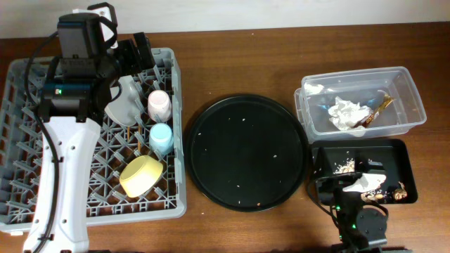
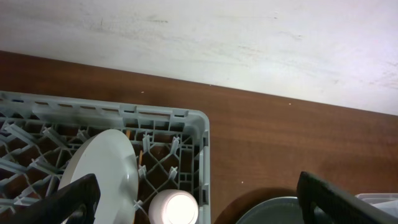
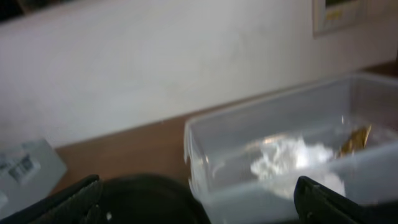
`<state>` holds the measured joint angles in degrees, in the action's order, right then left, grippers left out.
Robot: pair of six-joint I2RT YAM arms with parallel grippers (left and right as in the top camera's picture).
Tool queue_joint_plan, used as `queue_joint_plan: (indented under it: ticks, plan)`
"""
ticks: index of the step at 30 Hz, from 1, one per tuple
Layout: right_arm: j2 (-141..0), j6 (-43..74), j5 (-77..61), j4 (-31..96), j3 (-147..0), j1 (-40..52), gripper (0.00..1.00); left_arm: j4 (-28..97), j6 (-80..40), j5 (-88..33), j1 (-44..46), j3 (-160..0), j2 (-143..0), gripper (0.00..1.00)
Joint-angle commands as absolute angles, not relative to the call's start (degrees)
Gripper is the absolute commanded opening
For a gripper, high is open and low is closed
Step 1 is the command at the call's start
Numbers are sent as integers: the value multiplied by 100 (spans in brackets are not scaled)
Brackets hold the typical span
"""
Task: Sort waste into correct bins and load items into the dishwasher rack
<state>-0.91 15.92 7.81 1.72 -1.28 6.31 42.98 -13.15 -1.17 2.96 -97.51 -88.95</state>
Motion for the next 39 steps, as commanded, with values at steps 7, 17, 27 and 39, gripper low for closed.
queue_joint_plan:
  ticks: [7,17,27,39]
  plan:
    - [-19,663,172,454,-32,591,99,4274,-1367,-176,283,-9765,-8912,99]
    - [-21,663,172,454,-32,591,99,4274,-1367,-176,283,-9767,-8912,99]
    - [-19,663,172,454,-32,591,99,4274,-1367,-174,283,-9765,-8912,99]
    - [-19,663,172,454,-32,591,99,5616,-1361,51,292,-9717,-7052,99]
